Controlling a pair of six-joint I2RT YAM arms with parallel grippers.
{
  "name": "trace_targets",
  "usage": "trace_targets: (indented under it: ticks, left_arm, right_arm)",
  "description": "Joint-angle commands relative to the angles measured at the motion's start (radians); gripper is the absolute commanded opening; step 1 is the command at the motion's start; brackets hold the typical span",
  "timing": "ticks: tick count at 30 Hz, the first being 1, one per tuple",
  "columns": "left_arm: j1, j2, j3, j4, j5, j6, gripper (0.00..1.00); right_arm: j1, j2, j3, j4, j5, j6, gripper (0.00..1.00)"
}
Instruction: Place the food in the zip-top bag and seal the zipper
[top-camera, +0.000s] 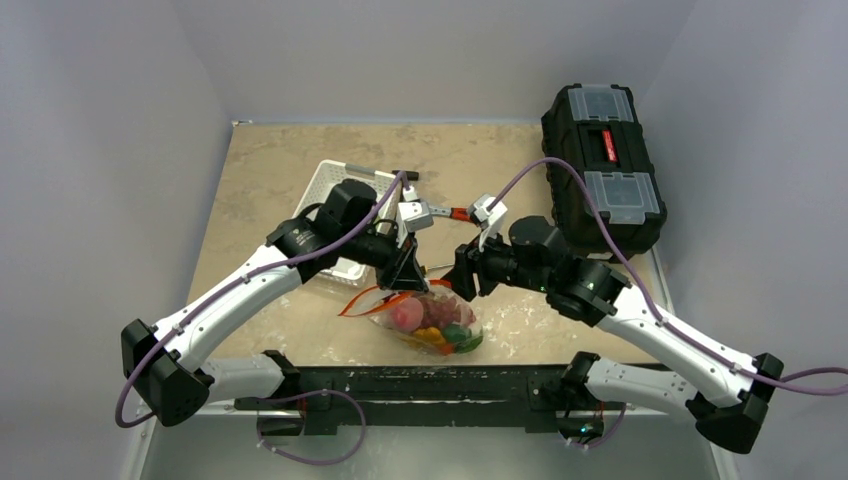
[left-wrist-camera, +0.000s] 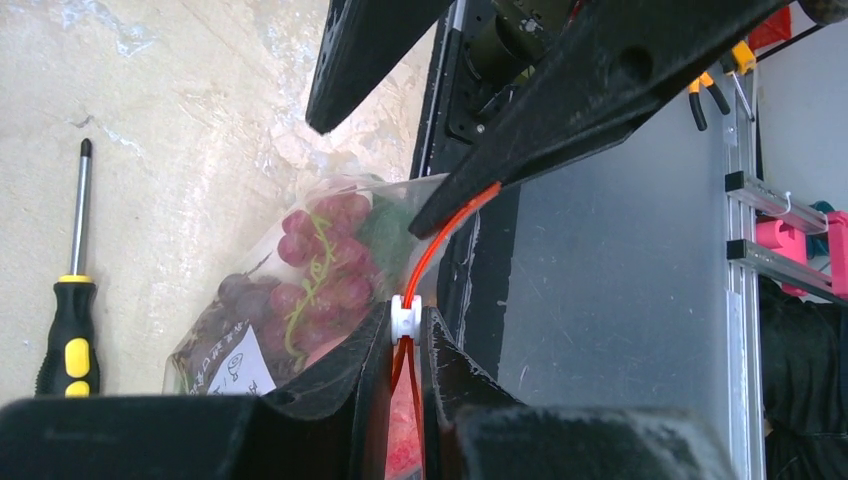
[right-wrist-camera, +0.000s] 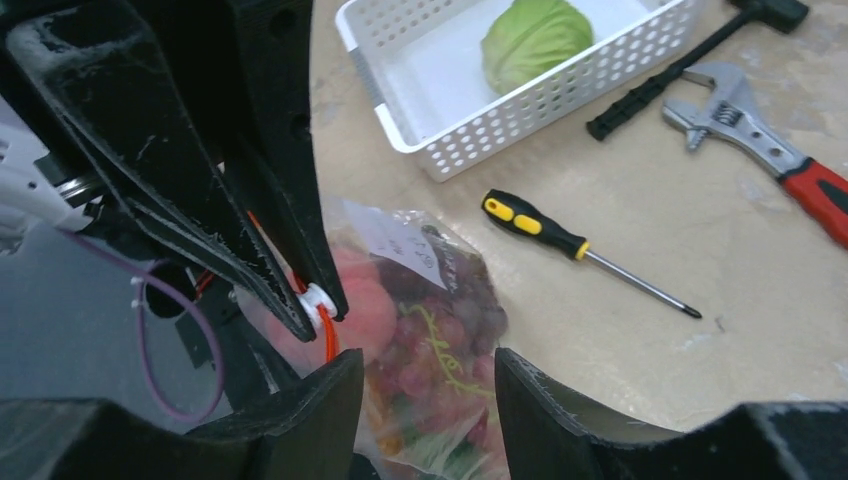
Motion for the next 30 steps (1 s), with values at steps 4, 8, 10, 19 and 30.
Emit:
trace_targets:
  ticks: [4,8,10,19,30]
  left_arm:
    - [-0.002,-0.028,0.035,0.021,0.055,0.019,0.0]
    - [-0.002,-0.029,0.036,0.02,0.056,0.019,0.0]
    - [-0.003,-0.027,0.036,0.022,0.062,0.019,0.0]
    - [-0.002,-0.024,0.038,0.019,0.069,0.018,0.0]
    - [-0.002,-0.011,0.039,0.018,0.08,0.014,0.0]
  right_arm:
    - [-0.036,0.029,0.05,0.045,-0.312,-0.069,0.52]
    - [-0.064,0.003,0.108,-0.022,-0.238,-0.075,0.57]
    - [-0.072,-0.002,0.147,-0.06,-0.239,-0.079,0.6]
    - [-0.072,0.108,0.169,-0.098,-0.411,-0.114,0.64]
    - [-0.072,0.155,0.087,0.015,-0.428,-0.062,0.0]
